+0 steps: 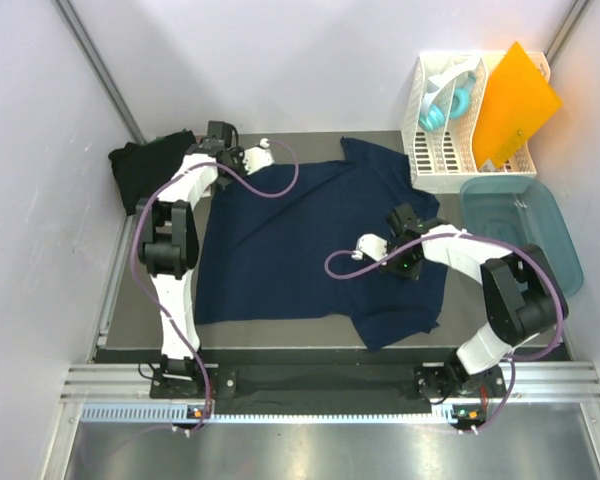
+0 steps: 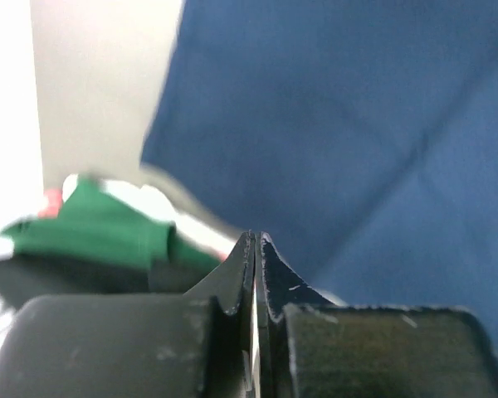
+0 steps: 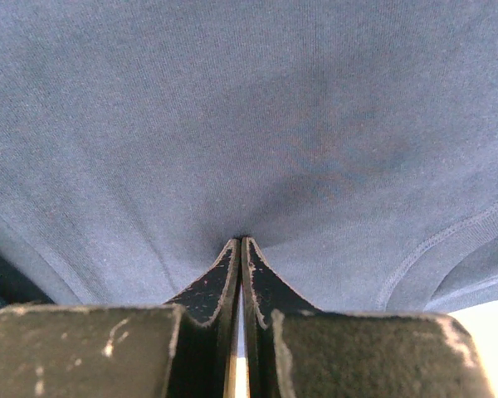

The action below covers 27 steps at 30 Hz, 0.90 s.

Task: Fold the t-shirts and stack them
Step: Flatten out the tshirt

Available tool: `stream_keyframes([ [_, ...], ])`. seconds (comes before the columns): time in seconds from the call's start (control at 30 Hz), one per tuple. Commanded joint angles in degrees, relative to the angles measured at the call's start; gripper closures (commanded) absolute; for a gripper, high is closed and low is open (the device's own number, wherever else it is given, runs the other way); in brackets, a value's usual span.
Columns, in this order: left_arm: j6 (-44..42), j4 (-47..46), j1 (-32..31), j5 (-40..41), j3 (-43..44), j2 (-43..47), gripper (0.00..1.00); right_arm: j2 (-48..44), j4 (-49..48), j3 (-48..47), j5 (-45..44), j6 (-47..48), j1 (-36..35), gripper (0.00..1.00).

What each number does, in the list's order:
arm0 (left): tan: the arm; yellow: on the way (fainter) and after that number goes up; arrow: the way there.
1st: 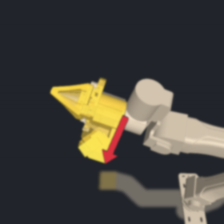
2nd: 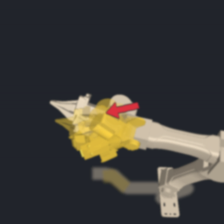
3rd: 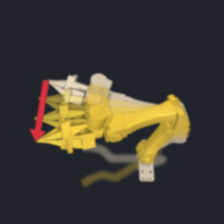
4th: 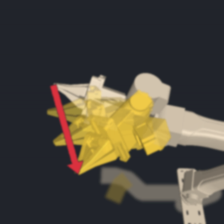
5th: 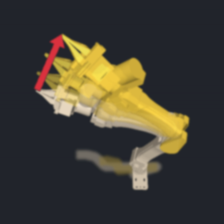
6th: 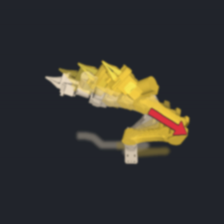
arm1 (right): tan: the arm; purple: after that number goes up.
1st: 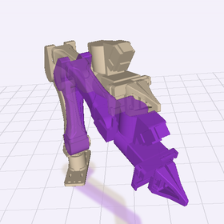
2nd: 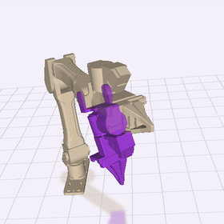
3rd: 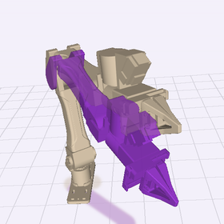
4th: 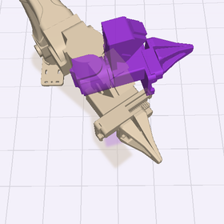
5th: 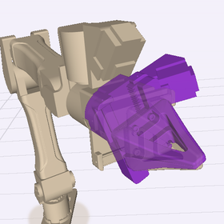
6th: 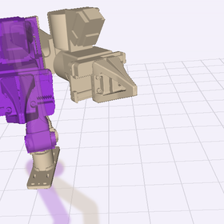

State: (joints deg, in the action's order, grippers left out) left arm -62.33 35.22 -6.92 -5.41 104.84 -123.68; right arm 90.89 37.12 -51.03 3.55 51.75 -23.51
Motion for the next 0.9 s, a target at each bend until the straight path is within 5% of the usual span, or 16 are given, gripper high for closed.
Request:
stream_keyframes([
  [0.0, 1.5, 4.9, -0.3, -7.7, 8.4, -7.3, 1.00, 3.4, 6.0, 1.4, 0.6, -0.8, 0.3, 1.00],
  [0.87, -4.7, -12.6, -1.5, 22.3, 11.1, -23.2, 1.00, 4.6, 7.9, -3.4, 1.4, 0.2, 0.3, 1.00],
])
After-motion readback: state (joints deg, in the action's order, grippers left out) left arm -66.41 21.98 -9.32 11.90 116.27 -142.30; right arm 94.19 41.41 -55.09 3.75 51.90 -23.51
